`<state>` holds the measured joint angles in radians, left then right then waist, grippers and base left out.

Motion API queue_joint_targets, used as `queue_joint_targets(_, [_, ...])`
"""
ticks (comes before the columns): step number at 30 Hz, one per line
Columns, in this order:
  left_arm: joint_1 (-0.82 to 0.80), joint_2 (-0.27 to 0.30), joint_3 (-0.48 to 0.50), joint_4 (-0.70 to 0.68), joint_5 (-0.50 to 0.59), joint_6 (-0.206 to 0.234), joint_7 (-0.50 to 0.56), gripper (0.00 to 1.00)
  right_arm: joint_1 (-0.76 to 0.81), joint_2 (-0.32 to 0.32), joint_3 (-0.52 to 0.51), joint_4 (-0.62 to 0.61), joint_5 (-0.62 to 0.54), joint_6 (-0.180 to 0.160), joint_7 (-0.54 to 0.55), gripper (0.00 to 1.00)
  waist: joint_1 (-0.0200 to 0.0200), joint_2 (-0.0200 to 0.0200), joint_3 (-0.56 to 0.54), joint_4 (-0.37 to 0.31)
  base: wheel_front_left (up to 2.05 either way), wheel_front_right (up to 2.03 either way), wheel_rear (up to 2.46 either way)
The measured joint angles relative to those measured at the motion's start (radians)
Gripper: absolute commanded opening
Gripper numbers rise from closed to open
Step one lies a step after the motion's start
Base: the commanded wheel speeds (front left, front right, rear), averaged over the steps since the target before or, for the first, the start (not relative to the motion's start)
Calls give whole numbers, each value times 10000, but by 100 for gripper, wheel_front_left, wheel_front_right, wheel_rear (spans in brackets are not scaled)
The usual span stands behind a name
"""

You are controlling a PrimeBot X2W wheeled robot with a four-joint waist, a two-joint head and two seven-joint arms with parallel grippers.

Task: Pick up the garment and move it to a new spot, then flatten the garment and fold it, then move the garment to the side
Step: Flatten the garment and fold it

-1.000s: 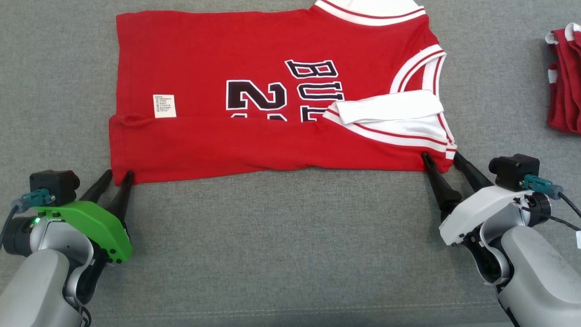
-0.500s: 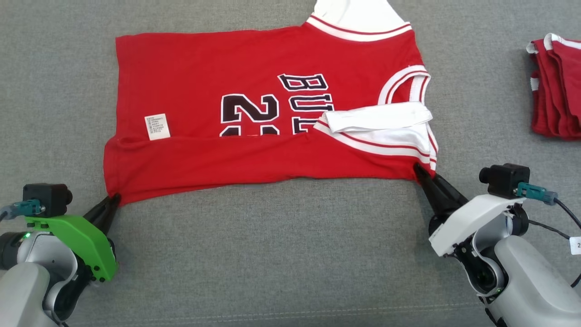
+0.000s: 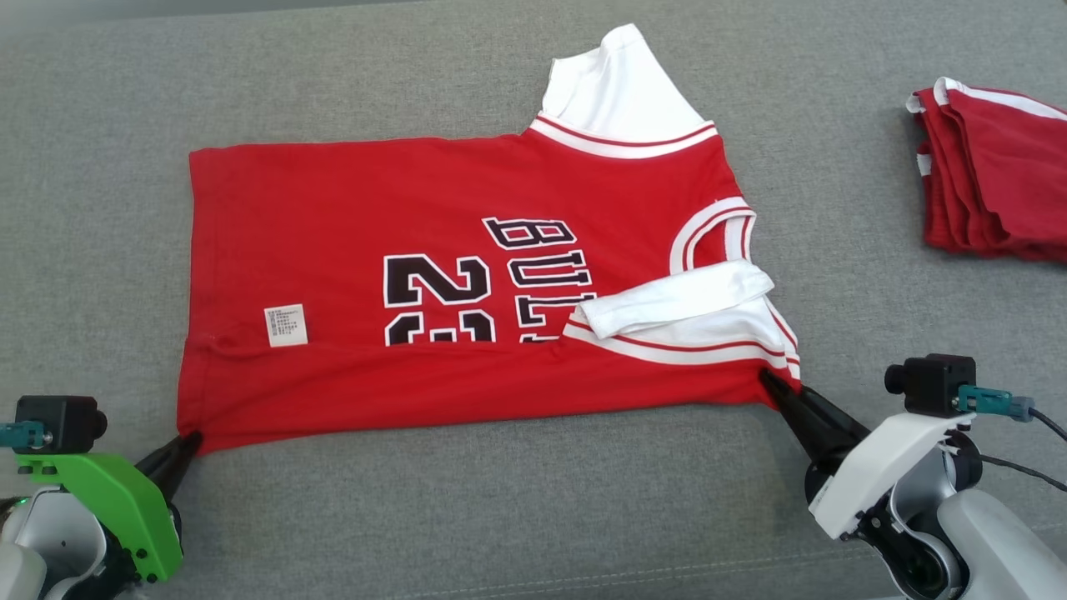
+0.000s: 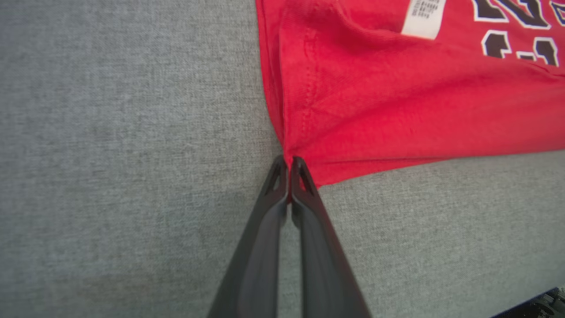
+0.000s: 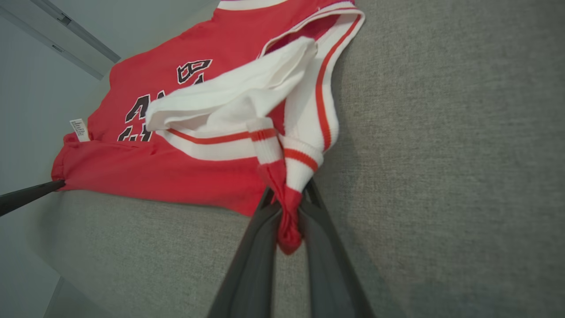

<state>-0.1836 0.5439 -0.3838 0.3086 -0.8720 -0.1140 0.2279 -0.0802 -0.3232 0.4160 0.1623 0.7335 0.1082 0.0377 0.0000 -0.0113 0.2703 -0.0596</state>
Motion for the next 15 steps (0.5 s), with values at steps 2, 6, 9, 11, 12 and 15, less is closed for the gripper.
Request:
queue_joint_targets(2, [194,75,19,-182,-130,0,105,0,221,-102,-77,-188,79,0,94,0,0,0,1,-94,0,0,0])
queue_joint_targets(6, [504,155,111,-579,-405,0,198,0,640,-280,-288,-568,169,-40,123,0,0,0,71,-212,0,0,0])
queue_joint_targets(9, [702,209,186,-802,-479,0,313,0,862,-305,-393,-780,290,-52,134,0,0,0,110,-237,0,0,0])
queue_joint_targets(11, [871,309,215,-984,-512,0,453,0,982,-339,-445,-913,362,-58,182,0,0,0,119,-226,0,0,0])
queue_joint_targets(12, [949,351,211,-1060,-573,0,529,0,1035,-376,-454,-976,382,-115,221,0,0,0,123,-213,0,0,0])
queue_joint_targets(15, [1153,391,169,-1381,-729,0,811,0,1264,-502,-560,-1193,458,-236,221,0,0,0,146,-131,0,0,0])
